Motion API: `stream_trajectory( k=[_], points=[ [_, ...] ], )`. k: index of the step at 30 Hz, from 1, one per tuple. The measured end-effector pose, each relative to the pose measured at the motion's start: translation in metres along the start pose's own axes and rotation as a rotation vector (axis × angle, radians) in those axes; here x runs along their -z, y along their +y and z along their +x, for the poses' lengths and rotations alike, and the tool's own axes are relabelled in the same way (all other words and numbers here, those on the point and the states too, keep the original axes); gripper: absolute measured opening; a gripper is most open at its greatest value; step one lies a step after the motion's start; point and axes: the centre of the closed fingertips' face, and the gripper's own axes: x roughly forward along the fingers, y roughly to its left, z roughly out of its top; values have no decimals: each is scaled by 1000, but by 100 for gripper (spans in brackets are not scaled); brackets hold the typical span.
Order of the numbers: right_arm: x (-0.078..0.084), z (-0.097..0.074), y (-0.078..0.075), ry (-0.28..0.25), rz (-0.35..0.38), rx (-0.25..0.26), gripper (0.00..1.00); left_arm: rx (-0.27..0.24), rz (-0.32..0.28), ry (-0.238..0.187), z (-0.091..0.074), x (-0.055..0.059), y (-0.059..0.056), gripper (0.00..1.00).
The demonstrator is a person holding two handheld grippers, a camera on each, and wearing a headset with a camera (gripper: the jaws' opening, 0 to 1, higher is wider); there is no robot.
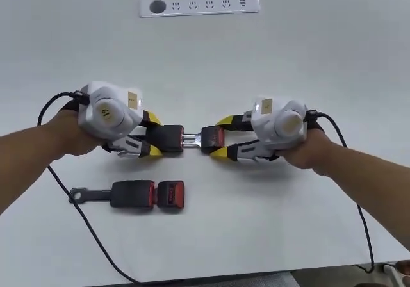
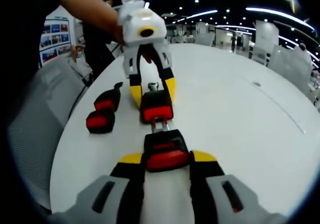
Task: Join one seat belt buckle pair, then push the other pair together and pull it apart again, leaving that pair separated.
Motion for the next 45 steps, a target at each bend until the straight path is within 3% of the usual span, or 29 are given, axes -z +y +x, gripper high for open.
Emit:
stream_trajectory(
  k=[4,9,13,21,28,45],
  points=[
    [-4,10,1,24,-12,15,35,0,-1,3,0,0,0,35],
    [-4,12,1,10,30,22,35,13,22,26,1,0,0,34],
    [-4,13,0,19,31,1,34,23,36,11,1,0,-1,34],
    [-15,29,8,39,15,-34,34,63,92,42,2,-1,-4,33],
    [-15,29,8,49,37,-2,34,60,79,33,2,-1,-3,33],
    [-15,28,8,87,25,9,34,72,102,52,3,-3,-3,33]
  ],
)
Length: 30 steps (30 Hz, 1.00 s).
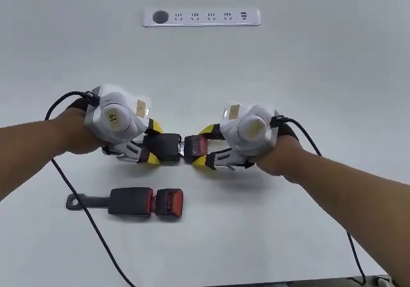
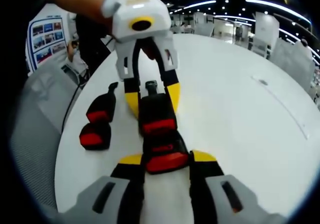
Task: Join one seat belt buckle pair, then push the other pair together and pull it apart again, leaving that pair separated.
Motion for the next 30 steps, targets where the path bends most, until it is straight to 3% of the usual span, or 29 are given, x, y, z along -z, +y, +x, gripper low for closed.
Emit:
stream_trajectory(
  k=[30],
  points=[
    [2,0,1,42,-52,18,35,11,4,7,-1,2,-3,34]
  ],
)
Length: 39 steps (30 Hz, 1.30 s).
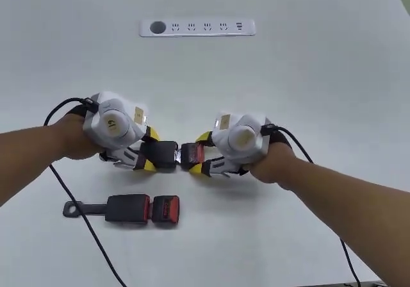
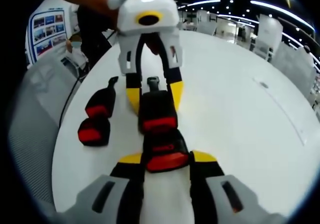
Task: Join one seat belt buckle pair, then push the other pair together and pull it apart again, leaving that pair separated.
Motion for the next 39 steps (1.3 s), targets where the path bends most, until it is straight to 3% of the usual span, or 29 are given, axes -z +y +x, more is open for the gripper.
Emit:
stream_trajectory(
  k=[25,39],
  points=[
    [20,-19,-5,16,15,7,35,-6,-20,-13,0,0,0,34],
    [48,-45,-16,36,24,29,36,-6,-21,-11,0,-1,0,34]
  ],
)
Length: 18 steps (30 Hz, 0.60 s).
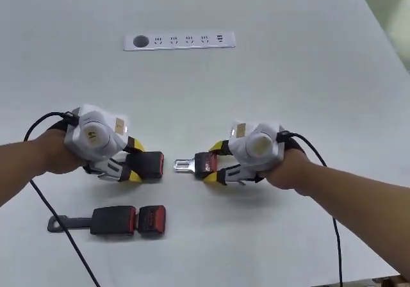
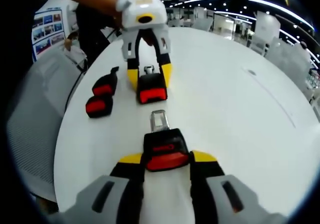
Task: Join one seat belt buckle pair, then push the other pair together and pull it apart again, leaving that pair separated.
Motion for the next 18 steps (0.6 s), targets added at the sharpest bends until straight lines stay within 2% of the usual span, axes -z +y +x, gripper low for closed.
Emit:
stream_trajectory(
  k=[10,18],
  points=[
    [20,-23,-5,-2,14,13,36,-2,-8,4,1,0,1,34],
    [43,-37,-11,6,35,29,36,-1,-7,2,2,0,2,34]
  ],
)
